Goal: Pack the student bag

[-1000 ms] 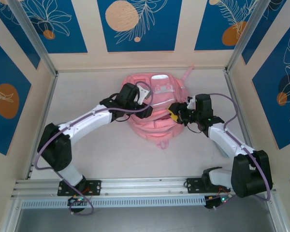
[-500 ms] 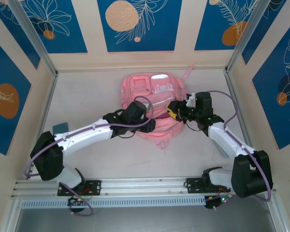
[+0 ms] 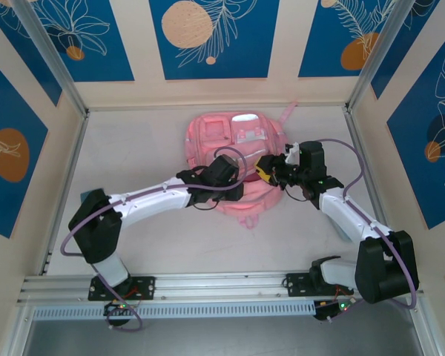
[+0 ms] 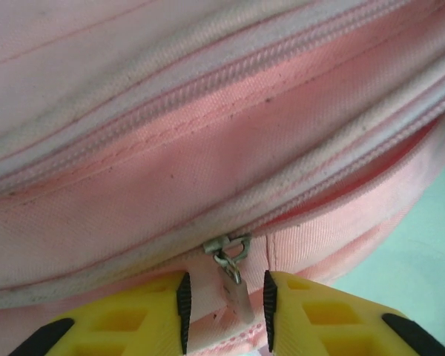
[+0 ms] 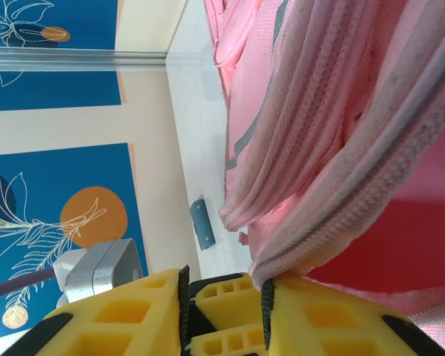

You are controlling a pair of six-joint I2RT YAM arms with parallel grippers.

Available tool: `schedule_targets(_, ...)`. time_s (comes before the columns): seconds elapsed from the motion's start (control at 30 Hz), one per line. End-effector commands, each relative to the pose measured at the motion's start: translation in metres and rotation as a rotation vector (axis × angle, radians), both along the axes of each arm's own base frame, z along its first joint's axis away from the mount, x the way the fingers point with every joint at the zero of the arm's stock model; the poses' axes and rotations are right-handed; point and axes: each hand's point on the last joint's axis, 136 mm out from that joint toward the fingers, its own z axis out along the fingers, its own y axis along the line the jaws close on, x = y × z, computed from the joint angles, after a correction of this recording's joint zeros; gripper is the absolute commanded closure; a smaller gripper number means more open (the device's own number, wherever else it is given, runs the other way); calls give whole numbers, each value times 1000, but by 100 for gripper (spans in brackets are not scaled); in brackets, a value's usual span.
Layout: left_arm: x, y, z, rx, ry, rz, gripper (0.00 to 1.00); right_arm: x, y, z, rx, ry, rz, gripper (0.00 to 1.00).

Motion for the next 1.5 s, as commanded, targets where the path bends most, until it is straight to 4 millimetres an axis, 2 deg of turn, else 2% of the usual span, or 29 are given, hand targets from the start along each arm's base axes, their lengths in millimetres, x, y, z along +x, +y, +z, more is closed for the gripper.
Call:
schedule_targets(0.0,3,-1,2,22,-16,32,70,2,9,24,27,-83,40,68)
schedule_targets(0.3,4,7,-2,54,-31,45,85,2,7,21,13,-77,32,70)
schedule_targets(0.47,2,-3,-4,27,-31,-4,84,0,8,17,10,-66,32,70)
schedule_targets(0.53,2,-4,-5,31,-35,-13,86,-1,9,13,6,-57,30,69)
schedule_targets(0.63,5,-2,-5,48,-55,-12,100,-3,10,7,1,-39,25,68)
schedule_targets(0.9,3,-7,12,22,-125,-78,100,-11,6,-24,-66,64,-50,63)
schedule_targets(1.1,0,-15,19,-9,-148,-125,100,-17,0,-43,-97,132,-123,52)
schedule_targets(1.33,-4,-22,28,-38,-173,-169,100,-11,4,-46,-72,177,-136,43)
schedule_targets(1.4,-7,-25,31,-55,-181,-190,100,-8,7,-45,-55,181,-135,44)
schedule_targets(1.47,-8,-26,31,-52,-181,-207,100,-5,9,-41,-40,169,-134,49)
